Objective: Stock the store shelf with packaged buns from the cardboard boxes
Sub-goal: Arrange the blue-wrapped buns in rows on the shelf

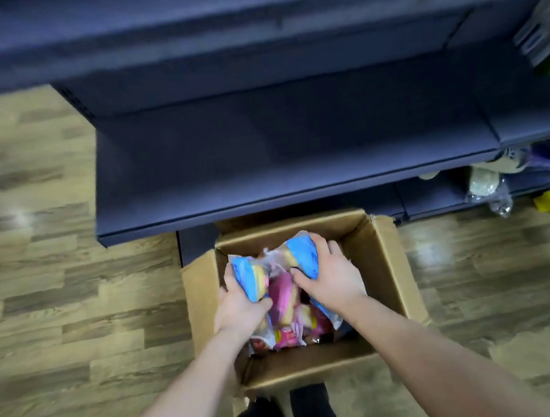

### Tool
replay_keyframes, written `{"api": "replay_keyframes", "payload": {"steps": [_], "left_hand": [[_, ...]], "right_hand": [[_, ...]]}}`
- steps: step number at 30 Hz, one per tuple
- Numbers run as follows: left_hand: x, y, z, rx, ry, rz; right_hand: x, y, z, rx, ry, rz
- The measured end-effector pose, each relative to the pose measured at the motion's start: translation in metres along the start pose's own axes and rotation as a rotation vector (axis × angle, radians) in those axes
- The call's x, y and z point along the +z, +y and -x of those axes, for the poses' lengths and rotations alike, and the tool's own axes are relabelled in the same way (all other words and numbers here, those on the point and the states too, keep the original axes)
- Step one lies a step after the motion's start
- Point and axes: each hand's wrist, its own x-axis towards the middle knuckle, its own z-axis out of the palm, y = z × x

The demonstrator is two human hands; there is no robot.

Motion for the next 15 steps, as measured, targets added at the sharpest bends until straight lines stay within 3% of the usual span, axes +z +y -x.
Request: {"api": "replay_keyframes", "payload": {"steps": [9, 15], "left_hand": [[-0.116, 0.077, 0.061, 0.321, 0.185, -0.231], [-0.188, 0.111, 0.102, 0.498, 0.293, -0.346]], "right_hand": [[-0.133, -0.087, 0.006, -0.26, 0.306, 0.102], [-0.209, -0.124, 0.024, -0.453, 0.389, 0.275]]}}
